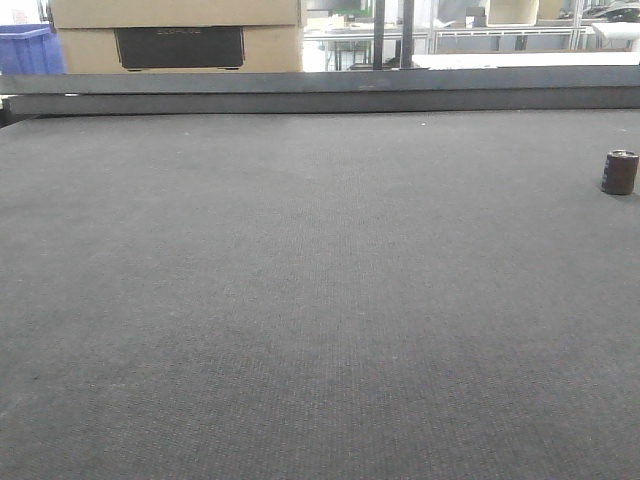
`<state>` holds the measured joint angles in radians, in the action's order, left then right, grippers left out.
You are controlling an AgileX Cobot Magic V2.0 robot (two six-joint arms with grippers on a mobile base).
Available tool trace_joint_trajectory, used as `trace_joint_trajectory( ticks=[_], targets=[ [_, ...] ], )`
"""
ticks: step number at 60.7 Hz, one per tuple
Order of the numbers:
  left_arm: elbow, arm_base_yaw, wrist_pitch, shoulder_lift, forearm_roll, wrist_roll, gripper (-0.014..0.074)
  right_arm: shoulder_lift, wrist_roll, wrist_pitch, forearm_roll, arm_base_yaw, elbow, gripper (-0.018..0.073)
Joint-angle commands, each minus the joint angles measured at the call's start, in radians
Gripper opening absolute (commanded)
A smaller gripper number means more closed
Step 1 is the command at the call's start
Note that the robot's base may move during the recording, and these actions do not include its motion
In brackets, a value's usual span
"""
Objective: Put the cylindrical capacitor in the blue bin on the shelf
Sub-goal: 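Move the left gripper toward the orange cylinder and the right toward the capacitor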
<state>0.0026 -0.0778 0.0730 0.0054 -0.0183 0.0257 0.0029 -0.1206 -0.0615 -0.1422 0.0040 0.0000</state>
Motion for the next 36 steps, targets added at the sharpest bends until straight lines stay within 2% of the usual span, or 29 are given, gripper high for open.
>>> trace_joint_trajectory(
  ticks=[1, 22, 36],
  targets=[
    [-0.003, 0.002, -0.017, -0.005, -0.006, -0.007, 0.0044, -0.003, -0.001, 0.018, 0.007, -0.003, 0.000, -0.0133],
    [-0.003, 0.002, -0.017, -0.005, -0.004, -0.007, 0.0044, -0.003, -0.001, 0.018, 0.007, -0.003, 0.000, -0.0133],
    [-0.003, 0.002, -0.088, -0.005, -0.004, -0.007, 0.0044, -0.003, -0.001, 0.024, 0.007, -0.003, 0.000, -0.0133]
  ],
)
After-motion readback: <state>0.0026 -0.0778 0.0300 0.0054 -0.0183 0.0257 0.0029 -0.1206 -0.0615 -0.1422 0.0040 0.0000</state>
